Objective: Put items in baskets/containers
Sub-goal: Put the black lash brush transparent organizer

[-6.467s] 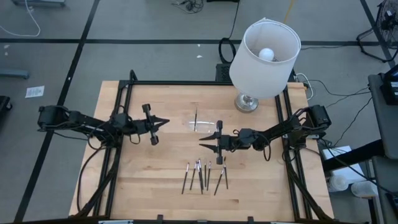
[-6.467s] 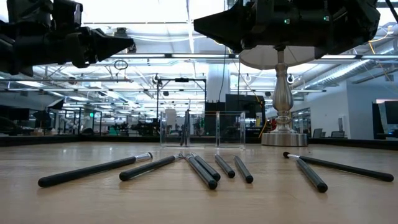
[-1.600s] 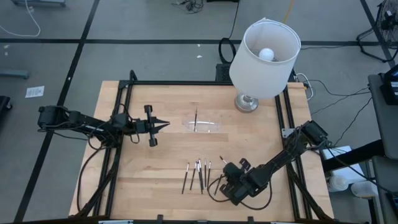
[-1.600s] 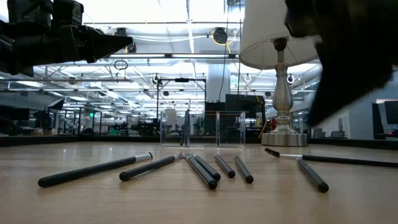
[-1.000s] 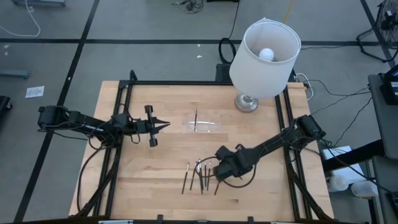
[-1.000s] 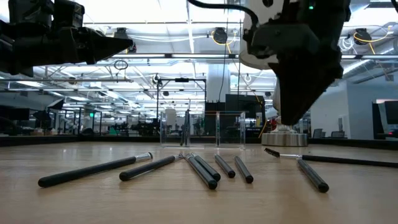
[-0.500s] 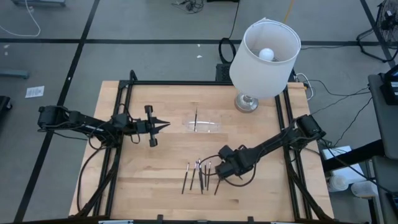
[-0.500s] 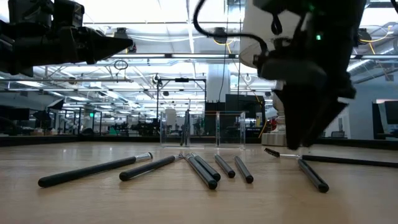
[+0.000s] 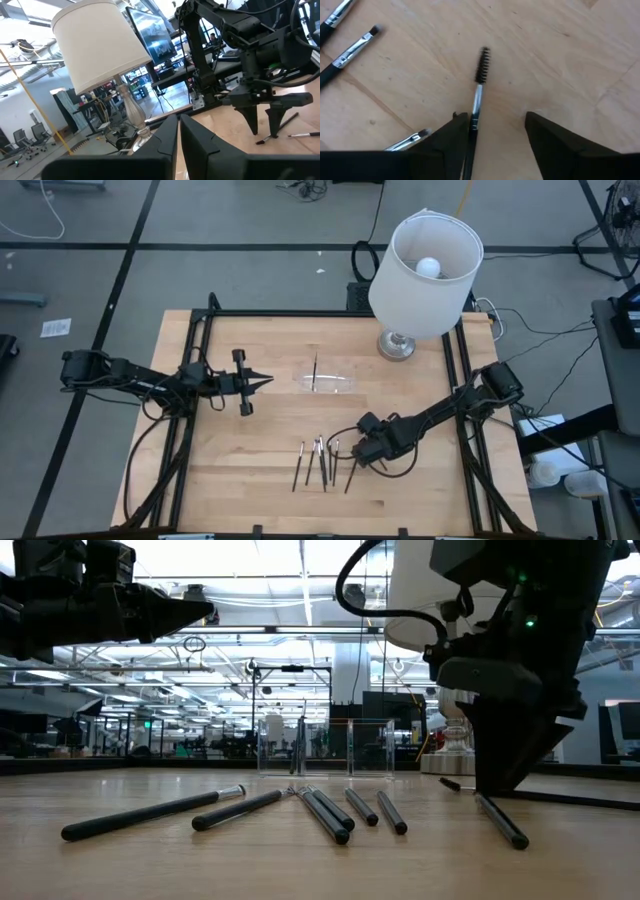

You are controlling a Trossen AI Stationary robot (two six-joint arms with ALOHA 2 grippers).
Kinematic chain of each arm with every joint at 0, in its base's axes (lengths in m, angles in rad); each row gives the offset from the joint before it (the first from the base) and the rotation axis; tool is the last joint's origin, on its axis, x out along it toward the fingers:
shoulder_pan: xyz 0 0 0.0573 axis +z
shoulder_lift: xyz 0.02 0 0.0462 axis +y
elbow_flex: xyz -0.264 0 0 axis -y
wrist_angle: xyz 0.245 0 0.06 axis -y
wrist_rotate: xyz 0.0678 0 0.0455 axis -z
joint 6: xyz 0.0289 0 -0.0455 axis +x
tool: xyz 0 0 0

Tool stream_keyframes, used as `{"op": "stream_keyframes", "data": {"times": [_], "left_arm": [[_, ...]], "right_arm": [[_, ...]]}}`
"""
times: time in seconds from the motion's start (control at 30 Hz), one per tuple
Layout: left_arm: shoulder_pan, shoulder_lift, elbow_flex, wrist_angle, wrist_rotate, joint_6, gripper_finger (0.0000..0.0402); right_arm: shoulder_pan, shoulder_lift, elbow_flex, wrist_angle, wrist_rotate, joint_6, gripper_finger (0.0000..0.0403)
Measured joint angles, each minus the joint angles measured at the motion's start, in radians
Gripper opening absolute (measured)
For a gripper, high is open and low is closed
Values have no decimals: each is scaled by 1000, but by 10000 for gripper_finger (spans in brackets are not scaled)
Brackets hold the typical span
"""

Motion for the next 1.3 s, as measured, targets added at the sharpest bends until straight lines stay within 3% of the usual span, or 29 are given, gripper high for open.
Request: {"op": "stream_keyframes", "data": {"times": [0.37,0.67,0.93,1.13,1.2,1.3], "left_arm": [[0,0,0,0,0,0,31],[0,0,0,0,0,-1,31],[0,0,0,1,0,-2,31],[0,0,0,1,1,-7,31],[0,0,0,1,0,-8,31],[0,0,0,1,1,-8,31]], "right_arm": [[0,2,-2,-14,39,-1,16],[15,-23,1,19,136,-64,3],[82,-195,18,118,494,-228,1],[118,-291,19,307,926,-550,1],[97,-306,18,388,960,-703,1],[46,-325,18,544,924,-935,0]]}}
